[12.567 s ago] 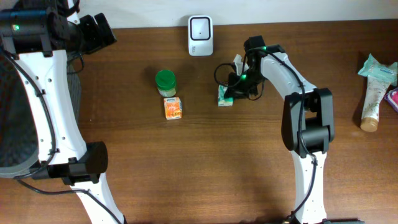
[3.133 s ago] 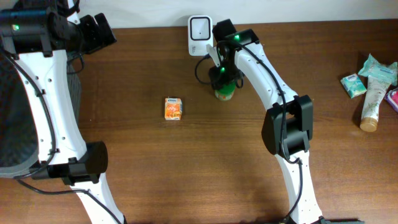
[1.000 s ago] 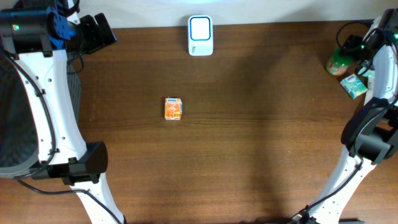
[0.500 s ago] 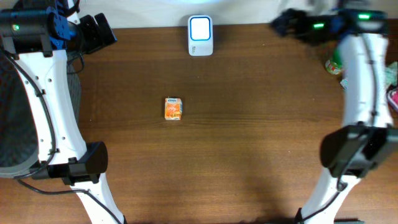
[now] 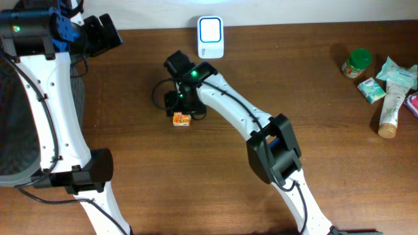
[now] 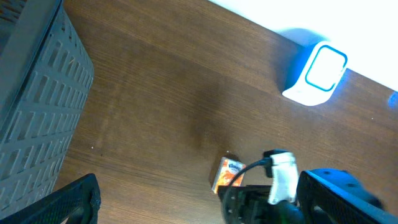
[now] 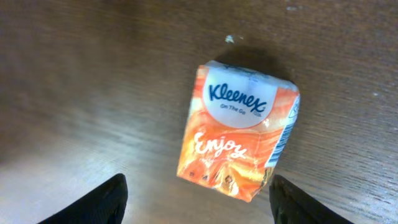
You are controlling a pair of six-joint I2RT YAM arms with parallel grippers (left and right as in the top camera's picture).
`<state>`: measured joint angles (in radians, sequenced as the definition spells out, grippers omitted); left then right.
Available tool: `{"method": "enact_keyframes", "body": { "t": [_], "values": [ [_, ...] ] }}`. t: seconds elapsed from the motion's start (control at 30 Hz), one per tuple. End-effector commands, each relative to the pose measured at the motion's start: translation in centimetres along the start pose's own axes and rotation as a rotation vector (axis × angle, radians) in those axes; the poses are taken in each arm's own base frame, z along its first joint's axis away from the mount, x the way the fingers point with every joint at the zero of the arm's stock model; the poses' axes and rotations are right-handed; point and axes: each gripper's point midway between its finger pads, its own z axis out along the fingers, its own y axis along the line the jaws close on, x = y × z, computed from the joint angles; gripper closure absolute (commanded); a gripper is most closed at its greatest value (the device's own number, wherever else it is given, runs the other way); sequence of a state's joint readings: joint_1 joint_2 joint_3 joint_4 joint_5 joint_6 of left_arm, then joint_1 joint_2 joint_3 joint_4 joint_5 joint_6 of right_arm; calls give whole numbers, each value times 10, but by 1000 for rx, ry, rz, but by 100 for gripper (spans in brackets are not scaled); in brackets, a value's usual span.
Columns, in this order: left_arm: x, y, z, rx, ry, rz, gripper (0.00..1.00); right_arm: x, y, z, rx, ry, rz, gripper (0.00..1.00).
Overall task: Scan the item barcode
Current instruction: 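Reach the right gripper to the orange Kleenex pack and grasp it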
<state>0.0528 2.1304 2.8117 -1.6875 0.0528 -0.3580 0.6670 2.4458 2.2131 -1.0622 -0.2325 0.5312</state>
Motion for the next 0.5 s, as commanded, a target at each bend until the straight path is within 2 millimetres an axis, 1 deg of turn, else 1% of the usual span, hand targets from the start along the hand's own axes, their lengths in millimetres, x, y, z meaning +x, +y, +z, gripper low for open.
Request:
{"method": "enact_keyframes", "body": {
  "t": [0.0,0.03,0.17,0.23,0.3,0.37,0.47],
  "values": [
    [-1,0,-8,8,-16,14,1,-3,-8,4,163,-90,-19,29],
    [-1,0,-8,8,-16,14,1,-3,-9,4,217,-121,-39,30],
    [-1,0,-8,8,-16,14,1,-6,-4,7,279,-178,-74,32],
    [-1,0,-8,8,-16,14,1,-2,-2,18,308,-186,-103,34],
    [-1,0,-8,8,-16,14,1,2,2,29,318,-176,-158,34],
    [-1,0,-8,8,-16,14,1,2,2,36,317,-175,-162,35],
    [-1,0,-8,8,-16,14,1,2,-2,43,327,-171,-160,44]
  ]
}}
